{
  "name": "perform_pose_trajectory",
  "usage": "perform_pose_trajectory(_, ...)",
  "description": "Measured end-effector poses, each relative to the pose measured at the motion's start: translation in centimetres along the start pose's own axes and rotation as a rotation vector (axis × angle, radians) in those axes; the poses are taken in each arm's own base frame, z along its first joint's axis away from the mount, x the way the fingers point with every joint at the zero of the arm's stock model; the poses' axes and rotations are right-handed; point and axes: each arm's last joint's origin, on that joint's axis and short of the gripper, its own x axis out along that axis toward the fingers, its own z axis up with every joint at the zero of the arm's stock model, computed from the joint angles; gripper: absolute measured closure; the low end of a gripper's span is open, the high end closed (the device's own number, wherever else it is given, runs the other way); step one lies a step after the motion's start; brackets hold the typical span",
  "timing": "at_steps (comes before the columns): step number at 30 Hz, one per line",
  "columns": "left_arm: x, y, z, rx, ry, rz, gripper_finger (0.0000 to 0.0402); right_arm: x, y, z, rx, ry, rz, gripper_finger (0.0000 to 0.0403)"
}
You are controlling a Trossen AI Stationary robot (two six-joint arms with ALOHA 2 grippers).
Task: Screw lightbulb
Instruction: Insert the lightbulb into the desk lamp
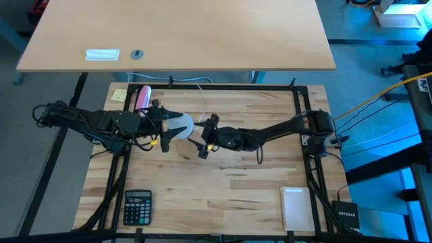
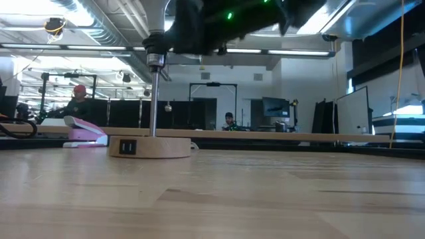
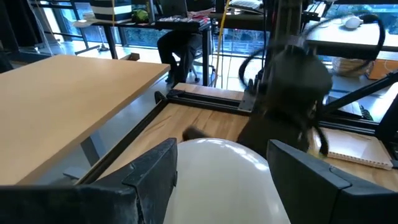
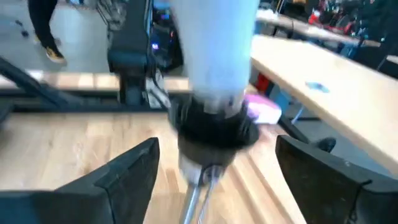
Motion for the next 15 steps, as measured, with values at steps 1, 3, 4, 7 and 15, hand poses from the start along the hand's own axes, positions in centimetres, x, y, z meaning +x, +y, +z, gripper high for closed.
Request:
perform_pose_trajectory(1,0.0,0.0,0.0,0.000,0.000,0.000,0.0163,-0.4,-0.2,0.7,0.006,-0.016,0.003,0.0079)
perform_pose_trajectory(3,0.0,0.0,0.0,0.000,0.000,0.000,0.0163,-1.0,-0.6,2.0,0.010,-0.059,0.004,0.0081)
perform_pose_trajectory(4,0.0,0.0,0.0,0.000,0.000,0.000,0.0163,-1.2,-0.8,2.6,0.009,-0.089,0.008,0.0083)
perform_pose_trajectory(7,0.0,0.0,0.0,0.000,-0.001,0.000,0.0163,-1.2,-1.4,3.3,0.010,-0.153,0.024,0.0089)
perform_pose_trajectory(15,0.0,0.0,0.0,0.000,-0.001,0.002,0.0163,0.7,-1.5,3.9,-0.010,-0.135,0.076,0.0111)
